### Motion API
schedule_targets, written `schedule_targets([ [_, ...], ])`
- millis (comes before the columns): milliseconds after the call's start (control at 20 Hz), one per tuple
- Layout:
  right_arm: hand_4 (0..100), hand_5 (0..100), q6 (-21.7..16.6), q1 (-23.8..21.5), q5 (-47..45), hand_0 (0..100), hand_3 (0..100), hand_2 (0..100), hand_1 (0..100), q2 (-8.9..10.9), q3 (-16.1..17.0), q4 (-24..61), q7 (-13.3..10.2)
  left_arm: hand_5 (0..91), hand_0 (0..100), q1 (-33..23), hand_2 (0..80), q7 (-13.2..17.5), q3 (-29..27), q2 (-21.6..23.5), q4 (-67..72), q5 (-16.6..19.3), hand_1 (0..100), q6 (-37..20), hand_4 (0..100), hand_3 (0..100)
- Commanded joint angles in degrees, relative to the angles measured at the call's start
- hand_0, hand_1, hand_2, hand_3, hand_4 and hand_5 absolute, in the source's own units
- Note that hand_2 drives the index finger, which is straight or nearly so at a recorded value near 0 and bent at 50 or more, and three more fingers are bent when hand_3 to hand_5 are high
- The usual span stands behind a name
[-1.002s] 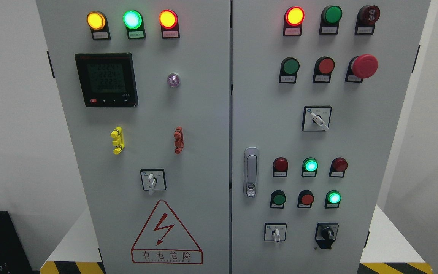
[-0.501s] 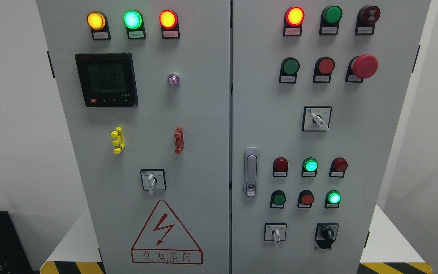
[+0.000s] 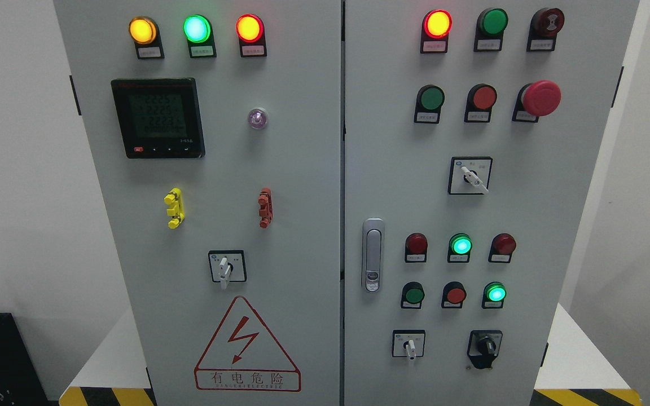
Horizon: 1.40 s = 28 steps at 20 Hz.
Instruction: Turn on light switch 1
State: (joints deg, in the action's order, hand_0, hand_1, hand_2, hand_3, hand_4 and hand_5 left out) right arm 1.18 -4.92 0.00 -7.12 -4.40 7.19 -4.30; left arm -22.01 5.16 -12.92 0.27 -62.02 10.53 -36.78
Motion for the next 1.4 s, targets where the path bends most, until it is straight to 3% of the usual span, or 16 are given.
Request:
schedule_targets([
  [0,0,0,0.05,0.00,-1.41,0,0,0,0,0.00,0.00,0.01,0.00,10.2,31,-1.19,7.4,0.11,-1.32,1.92,-25.83,-1.21,18,6.79,45,23],
  [150,0,0,0.05,0.00,-1.41,0,0,0,0,0.00,0.00,0.01,0.00,12.5,32,-1.28,10.4,0.11,-0.44,1.93,-34.19,-4.90,18,11.81,47,25],
  [401,0,0,0.05,0.00,-1.41,0,0,0,0,0.00,0.00,0.01,0.00,17.6,33,-1.72,14.1,-0.06,0.79,2.28,-43.34,-5.17,20,14.54,52,28],
  [551,0,0,0.05,0.00,-1.41,0,0,0,0,0.00,0.00,0.01,0.00,23.4,35,-0.58,19.3,-0.06,2.11,1.75,-47.83,-5.87,23,21.03,55,31],
  [651,0,0,0.05,0.00,-1.41,0,0,0,0,0.00,0.00,0.01,0.00,33.8,37,0.56,27.8,-0.24,3.25,1.75,-48.63,-7.80,27,22.37,61,36],
  [802,0,0,0.05,0.00,-1.41,0,0,0,0,0.00,0.00,0.01,0.00,48.1,38,3.11,33.5,-0.50,3.95,1.57,-49.77,-7.89,32,24.38,68,46],
  [902,0,0,0.05,0.00,-1.41,0,0,0,0,0.00,0.00,0.01,0.00,62.8,37,5.22,41.4,-0.68,4.66,1.57,-51.44,-7.98,37,27.89,76,57],
  [1052,0,0,0.05,0.00,-1.41,0,0,0,0,0.00,0.00,0.01,0.00,76.3,34,8.03,48.4,-2.69,6.15,1.66,-52.15,-7.98,44,29.75,85,72],
  [1203,0,0,0.05,0.00,-1.41,0,0,0,0,0.00,0.00,0.01,0.00,84.8,27,9.00,54.5,-3.40,7.30,1.66,-52.41,-8.07,53,30.19,91,84],
  [1353,0,0,0.05,0.00,-1.41,0,0,0,0,0.00,0.00,0.01,0.00,86.5,14,11.20,58.0,-4.98,8.96,1.75,-53.02,-9.82,55,34.48,95,88],
])
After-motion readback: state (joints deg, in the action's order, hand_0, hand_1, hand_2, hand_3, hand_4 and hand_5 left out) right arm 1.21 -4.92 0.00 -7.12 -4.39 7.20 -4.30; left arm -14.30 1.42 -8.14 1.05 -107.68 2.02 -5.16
